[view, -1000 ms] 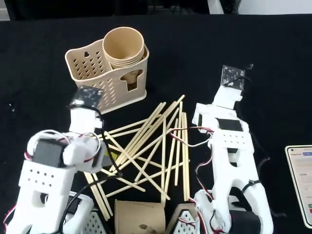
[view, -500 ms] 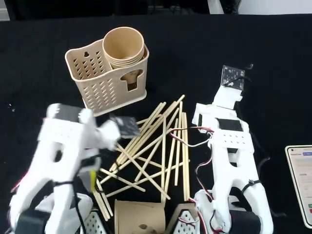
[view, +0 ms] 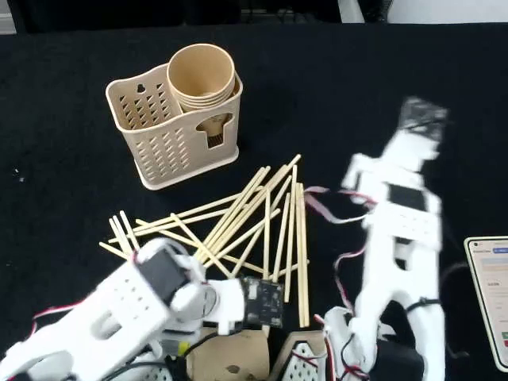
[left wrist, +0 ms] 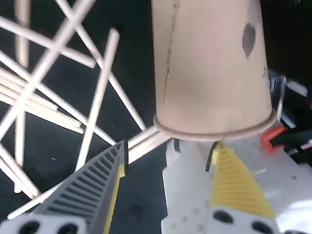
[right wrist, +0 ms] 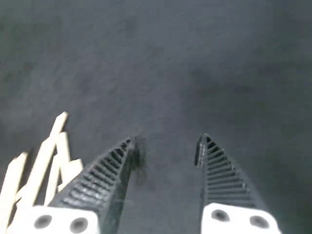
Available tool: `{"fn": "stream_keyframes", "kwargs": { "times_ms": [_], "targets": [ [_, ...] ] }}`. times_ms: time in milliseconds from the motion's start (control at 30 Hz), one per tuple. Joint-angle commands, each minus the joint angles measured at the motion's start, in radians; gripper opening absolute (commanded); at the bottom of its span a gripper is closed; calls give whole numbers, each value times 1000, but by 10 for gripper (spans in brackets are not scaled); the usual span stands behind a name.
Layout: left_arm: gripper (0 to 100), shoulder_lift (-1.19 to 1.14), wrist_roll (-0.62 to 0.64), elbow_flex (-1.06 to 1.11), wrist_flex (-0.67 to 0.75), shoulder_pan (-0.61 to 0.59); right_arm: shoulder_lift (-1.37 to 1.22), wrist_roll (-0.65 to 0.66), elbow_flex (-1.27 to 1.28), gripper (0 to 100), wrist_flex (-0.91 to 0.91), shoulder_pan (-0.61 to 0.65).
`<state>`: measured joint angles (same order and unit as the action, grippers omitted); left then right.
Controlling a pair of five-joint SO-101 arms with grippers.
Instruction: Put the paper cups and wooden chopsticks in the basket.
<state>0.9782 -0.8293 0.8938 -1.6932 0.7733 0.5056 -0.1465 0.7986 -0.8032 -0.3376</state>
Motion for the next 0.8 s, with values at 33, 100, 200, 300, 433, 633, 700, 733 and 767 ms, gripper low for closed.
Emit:
{"fn": "stream_keyframes", "kwargs": {
  "times_ms": [33,100,200,300,433,633,700,733,767],
  "targets": [
    [283,58,21,38,57,18,35,3,-102,194,-51,-83],
    [283,41,25,105,132,18,35,3,-105,194,-48,-83],
    [283,32,48,176,258,12,35,2,-107,194,-46,-84],
    [283,43,137,136,321,13,35,2,-116,194,-48,-87],
    [283,54,275,27,381,18,35,-5,-131,194,-49,-143],
    [283,44,473,65,637,35,35,-6,-139,194,-52,-195],
    [283,44,511,104,684,73,35,-6,-139,194,-52,-199],
    [283,43,531,116,695,99,35,-6,-139,194,-52,-199],
    [283,43,552,124,704,125,35,-6,-139,194,-52,-199]
  ]
}}
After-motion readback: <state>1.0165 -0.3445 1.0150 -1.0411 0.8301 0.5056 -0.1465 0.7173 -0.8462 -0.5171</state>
